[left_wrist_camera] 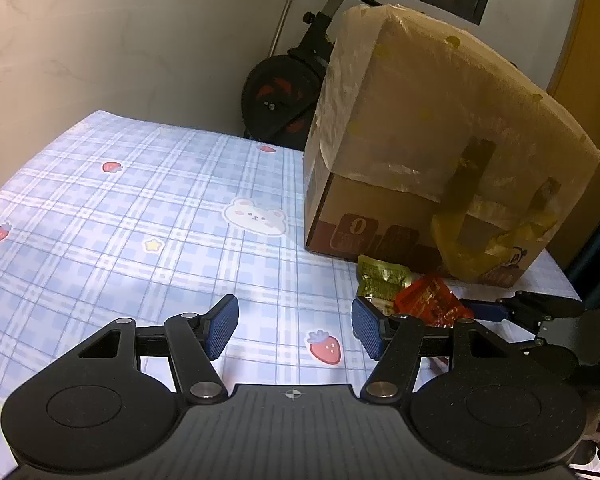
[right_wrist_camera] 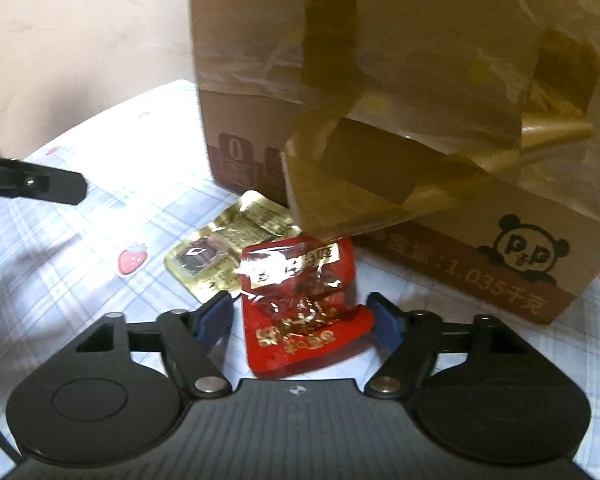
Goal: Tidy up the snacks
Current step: 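Close the left tool on the gold pack while the right tool grasps the red pack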
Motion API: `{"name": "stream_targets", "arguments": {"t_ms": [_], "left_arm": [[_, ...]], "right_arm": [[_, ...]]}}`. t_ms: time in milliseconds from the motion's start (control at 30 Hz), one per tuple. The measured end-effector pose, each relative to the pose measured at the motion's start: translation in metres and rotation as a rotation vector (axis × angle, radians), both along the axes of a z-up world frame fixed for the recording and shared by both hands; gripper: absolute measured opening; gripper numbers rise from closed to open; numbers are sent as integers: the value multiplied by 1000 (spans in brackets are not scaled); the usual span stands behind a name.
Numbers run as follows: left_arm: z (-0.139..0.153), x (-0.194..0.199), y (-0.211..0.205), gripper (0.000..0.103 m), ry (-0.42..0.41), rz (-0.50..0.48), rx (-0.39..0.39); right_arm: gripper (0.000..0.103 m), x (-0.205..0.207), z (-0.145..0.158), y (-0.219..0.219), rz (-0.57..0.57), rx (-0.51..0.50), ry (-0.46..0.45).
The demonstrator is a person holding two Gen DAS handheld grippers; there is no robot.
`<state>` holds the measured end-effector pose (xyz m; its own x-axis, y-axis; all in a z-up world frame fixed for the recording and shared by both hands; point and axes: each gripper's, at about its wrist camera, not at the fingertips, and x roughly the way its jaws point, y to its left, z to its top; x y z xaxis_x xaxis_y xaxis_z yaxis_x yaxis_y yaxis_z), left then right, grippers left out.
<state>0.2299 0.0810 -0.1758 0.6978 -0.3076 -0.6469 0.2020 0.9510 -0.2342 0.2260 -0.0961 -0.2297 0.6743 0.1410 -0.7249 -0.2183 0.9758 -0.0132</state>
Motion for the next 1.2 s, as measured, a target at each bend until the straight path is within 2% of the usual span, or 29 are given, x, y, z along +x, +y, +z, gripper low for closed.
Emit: {"name": "stream_targets", "arguments": {"t_ms": [133, 200, 600, 700, 933, 1000, 1067, 1200], "left_arm": [[-1, 1, -4, 65, 7, -7, 11], [-2, 2, -7, 65, 10, -17, 17], [-9, 10, -36, 65, 27, -88, 45], [-11, 12, -47, 65, 29, -117, 67], [-11, 14, -53, 65, 33, -126, 76], [-12, 15, -53, 65, 37, -125, 79], [-13, 16, -54, 65, 43, -124, 84], [-13, 19, -58, 65, 45, -137, 79]], "right_arm": [[58, -9, 3, 3, 23, -22, -34], [41, -14, 6, 0, 11, -11, -46], [41, -45, 10, -49, -154, 94, -42], [46, -47, 8, -58, -174, 119, -41], [52, -28, 0, -51, -143, 65, -59], [50, -26, -3, -48, -135, 56, -66], [42, -28, -4, -50, -141, 56, -73], [36, -43, 1, -51, -161, 49, -114]]}}
